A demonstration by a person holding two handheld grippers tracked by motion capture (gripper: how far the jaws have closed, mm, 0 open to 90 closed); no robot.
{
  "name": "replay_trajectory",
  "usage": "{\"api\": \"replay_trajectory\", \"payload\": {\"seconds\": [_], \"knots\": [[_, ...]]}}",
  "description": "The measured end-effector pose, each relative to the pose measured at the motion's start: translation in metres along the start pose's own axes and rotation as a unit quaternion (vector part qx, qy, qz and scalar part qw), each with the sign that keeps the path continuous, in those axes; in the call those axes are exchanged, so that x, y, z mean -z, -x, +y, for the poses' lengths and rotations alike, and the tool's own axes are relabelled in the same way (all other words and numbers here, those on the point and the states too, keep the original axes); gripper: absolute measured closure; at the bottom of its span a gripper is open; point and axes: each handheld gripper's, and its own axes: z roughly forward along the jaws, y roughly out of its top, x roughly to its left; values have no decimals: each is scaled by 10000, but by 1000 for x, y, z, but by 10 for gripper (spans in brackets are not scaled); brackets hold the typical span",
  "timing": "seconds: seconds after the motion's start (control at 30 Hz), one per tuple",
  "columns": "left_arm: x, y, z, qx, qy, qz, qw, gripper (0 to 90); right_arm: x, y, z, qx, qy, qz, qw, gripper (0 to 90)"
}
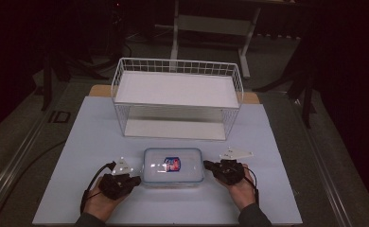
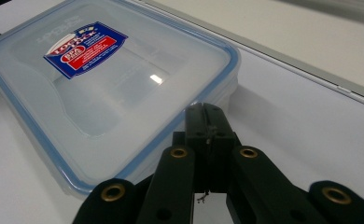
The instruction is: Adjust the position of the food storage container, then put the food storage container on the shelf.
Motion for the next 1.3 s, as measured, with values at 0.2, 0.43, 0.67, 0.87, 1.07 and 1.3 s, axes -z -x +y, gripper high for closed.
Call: {"api": "replay_trajectory", "payload": {"seconds": [0.2, 0.43, 0.67, 0.87, 1.07, 1.3], "knots": [[0, -3, 0, 28, -10, 13, 10000, 830, 5, -2, 0, 86, 31, -20, 10000, 823], [1, -7, 0, 98, -22, -21, 9999, 794, 16, -6, 4, 147, 165, 44, 9997, 648], [11, -20, -2, 396, 175, 49, 9990, 754, 18, -10, 7, -2, 185, 116, 9998, 526], [23, -28, -1, 550, 797, 177, 9951, 649, 16, -8, 8, -212, 173, 269, 9993, 458], [26, -29, 8, 855, 1193, -164, 9890, 447, 11, -6, 9, -435, 45, 442, 9981, 364], [12, -25, 22, 958, 1046, -372, 9892, 367, 2, -5, 8, -679, -100, 676, 9953, 307]]}}
